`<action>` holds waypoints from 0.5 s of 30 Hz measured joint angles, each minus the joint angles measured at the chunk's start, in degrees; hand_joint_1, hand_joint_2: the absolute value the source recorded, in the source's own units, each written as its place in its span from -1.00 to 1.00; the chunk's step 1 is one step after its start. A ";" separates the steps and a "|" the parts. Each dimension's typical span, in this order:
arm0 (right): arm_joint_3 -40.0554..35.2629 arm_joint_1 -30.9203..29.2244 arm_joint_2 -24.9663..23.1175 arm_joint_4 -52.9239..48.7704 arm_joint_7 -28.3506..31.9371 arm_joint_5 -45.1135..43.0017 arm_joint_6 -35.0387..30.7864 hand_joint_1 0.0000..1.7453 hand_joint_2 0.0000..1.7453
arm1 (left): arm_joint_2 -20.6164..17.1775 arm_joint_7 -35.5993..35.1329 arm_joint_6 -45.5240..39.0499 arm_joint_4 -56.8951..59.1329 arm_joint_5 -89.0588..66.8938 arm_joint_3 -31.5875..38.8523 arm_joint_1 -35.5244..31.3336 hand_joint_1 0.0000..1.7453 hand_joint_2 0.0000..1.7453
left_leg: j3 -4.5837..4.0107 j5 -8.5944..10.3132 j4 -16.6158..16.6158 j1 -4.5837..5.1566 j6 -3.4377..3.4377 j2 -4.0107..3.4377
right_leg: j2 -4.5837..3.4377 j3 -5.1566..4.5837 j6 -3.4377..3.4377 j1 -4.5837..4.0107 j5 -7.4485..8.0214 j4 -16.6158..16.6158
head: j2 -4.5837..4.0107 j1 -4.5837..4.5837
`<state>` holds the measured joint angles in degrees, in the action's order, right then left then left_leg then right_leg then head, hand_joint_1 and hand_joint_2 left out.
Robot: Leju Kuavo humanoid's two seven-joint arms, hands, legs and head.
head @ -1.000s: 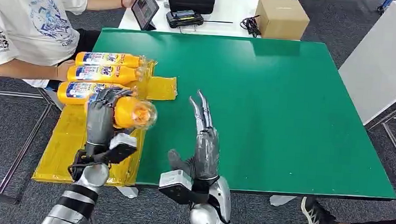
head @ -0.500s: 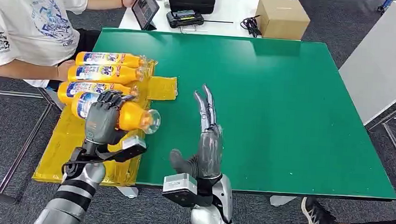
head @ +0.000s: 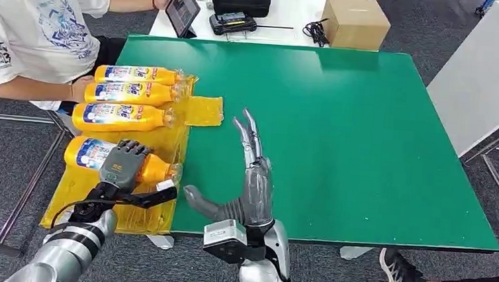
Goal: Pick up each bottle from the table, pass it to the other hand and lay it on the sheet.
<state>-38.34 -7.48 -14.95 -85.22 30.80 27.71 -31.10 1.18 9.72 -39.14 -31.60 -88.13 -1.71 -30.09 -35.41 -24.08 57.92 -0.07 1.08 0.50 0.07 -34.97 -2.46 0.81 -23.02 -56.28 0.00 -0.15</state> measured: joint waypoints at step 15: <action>-0.02 0.06 0.00 1.38 0.37 -0.85 1.53 -1.00 1.00 | -1.75 4.61 9.64 6.22 8.44 1.20 -4.70 -1.00 1.00 | 0.11 0.02 -0.01 -0.01 -0.02 0.06 | 0.03 0.12 0.01 0.00 0.00 0.00 | 0.00 0.00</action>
<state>-38.36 -7.42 -14.95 -83.84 31.17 26.86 -29.57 -0.57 14.34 -29.50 -25.38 -79.69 -0.50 -34.79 -35.30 -24.07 57.91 -0.07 1.06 0.57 0.10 -34.85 -2.45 0.81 -23.02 -56.28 0.00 -0.15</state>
